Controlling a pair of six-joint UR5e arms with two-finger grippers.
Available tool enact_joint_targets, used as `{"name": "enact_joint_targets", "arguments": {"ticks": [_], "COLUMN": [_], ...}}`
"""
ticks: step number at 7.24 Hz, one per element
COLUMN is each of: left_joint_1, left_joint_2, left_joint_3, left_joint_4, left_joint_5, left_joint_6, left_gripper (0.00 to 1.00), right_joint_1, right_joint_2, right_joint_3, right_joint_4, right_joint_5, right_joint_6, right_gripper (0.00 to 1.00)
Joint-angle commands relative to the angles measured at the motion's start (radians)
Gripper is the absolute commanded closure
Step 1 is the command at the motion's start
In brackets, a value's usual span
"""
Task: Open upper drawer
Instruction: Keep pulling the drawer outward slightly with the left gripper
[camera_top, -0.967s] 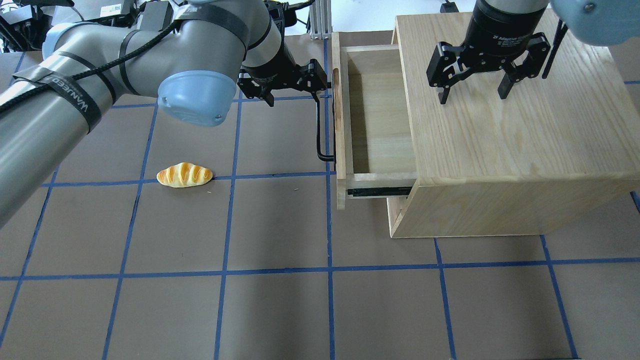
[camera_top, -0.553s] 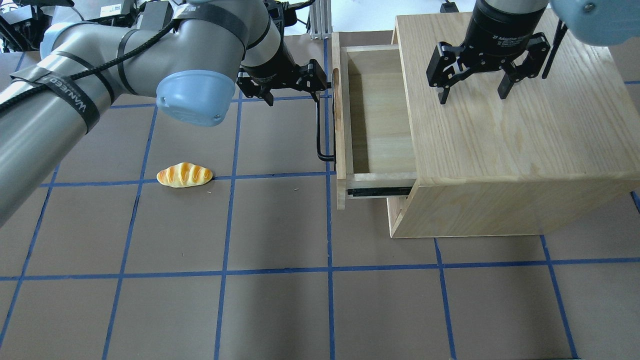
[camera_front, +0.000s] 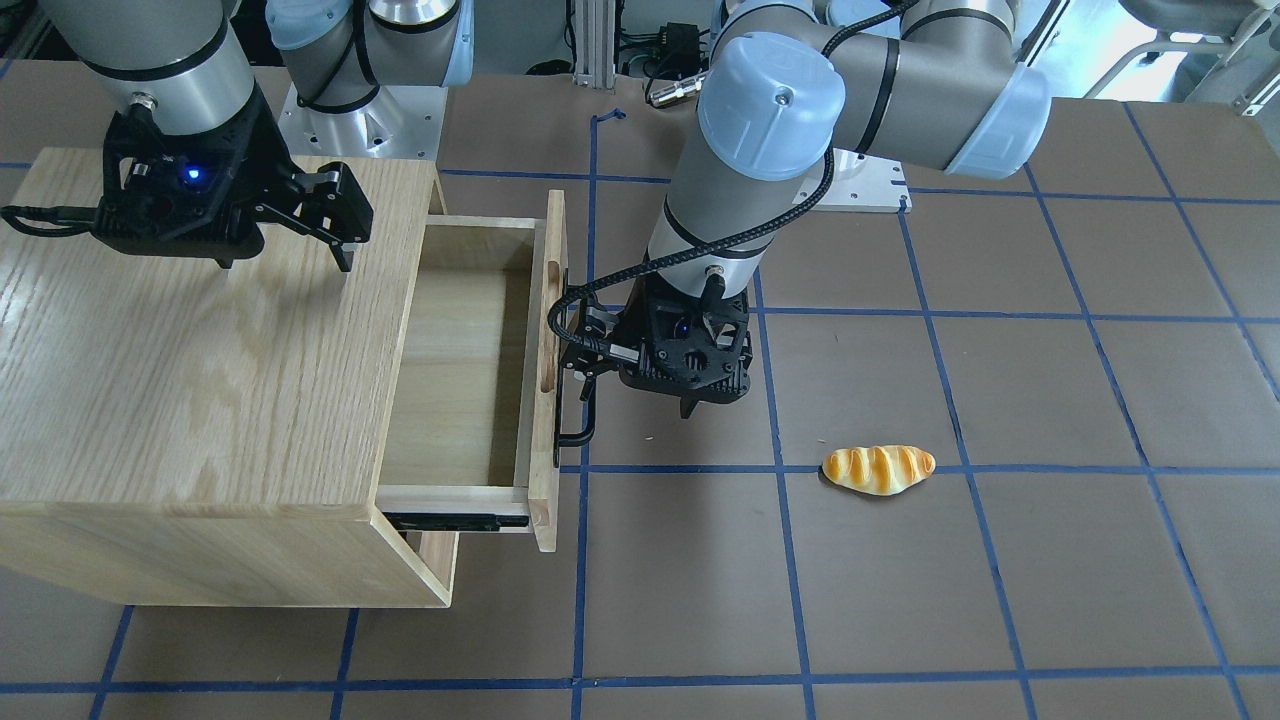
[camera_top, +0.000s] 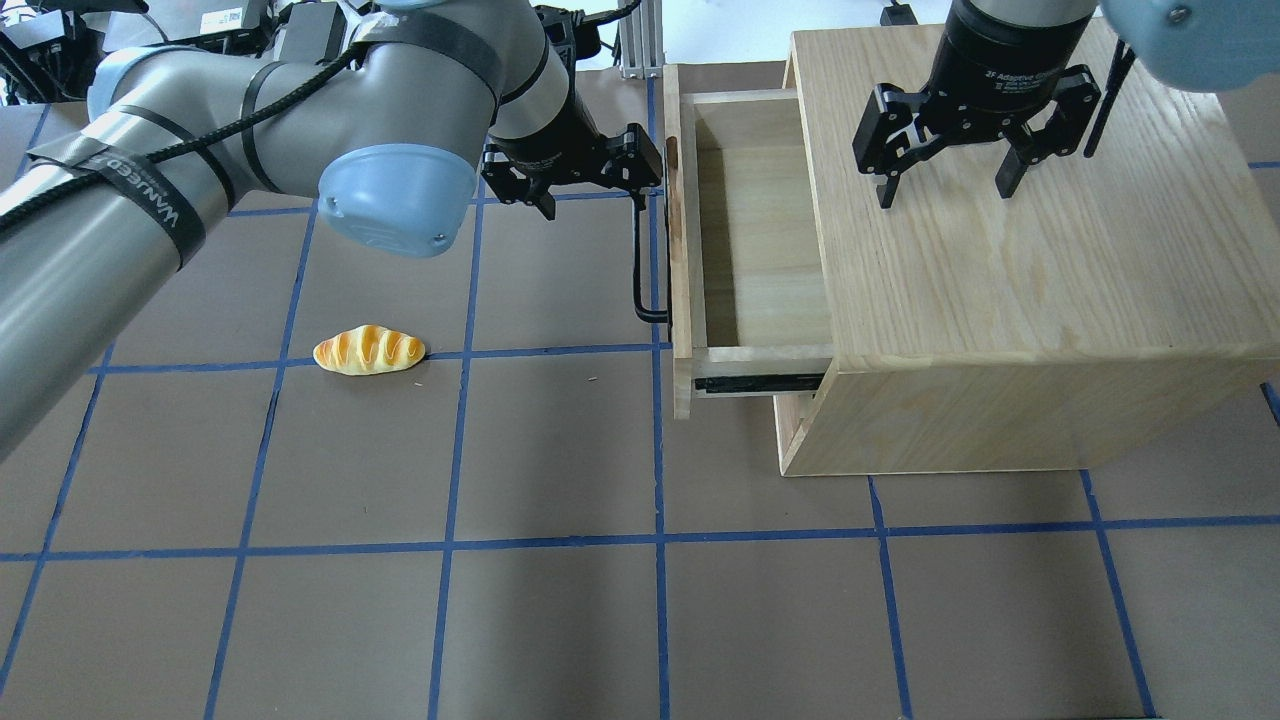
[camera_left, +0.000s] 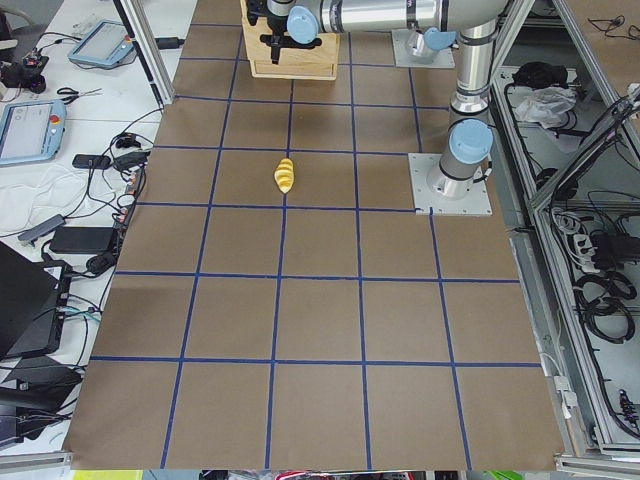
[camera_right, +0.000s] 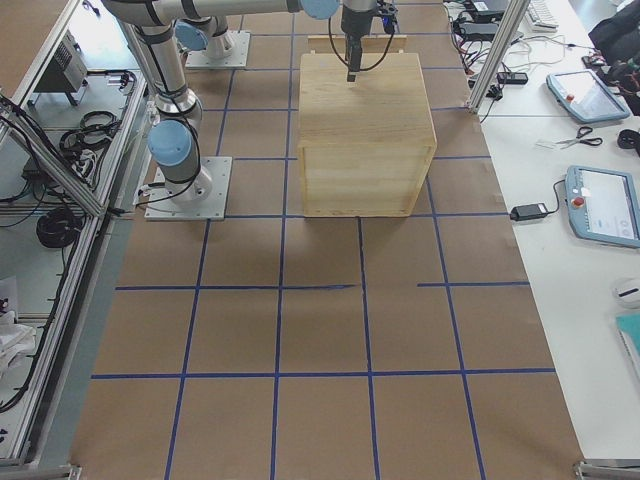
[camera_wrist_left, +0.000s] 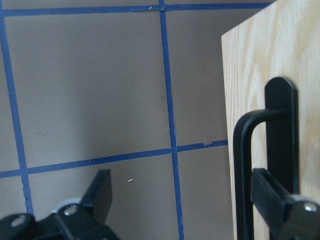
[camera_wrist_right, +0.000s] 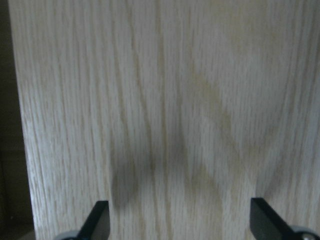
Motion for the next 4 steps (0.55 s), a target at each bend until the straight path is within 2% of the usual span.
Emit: {"name": "enact_joint_targets", "arguments": {"ticks": [1, 4], "left_joint_1": [-0.002, 0.001], "left_joint_2": [-0.013, -0.018], "left_joint_3": [-0.001, 0.001], "left_joint_4": [0.0, 0.001], "left_joint_5": [-0.002, 0.01], "left_joint_6": [-0.005, 0.013], "left_gripper": [0.0, 0.0], "right_joint_1": [0.0, 0.0], "right_joint_2": [0.0, 0.0], "right_joint_3": [0.0, 0.0], "right_joint_4": [0.0, 0.0], "right_joint_5": [0.0, 0.0], "right_joint_6": [0.001, 0.001], "right_gripper": [0.0, 0.0]}}
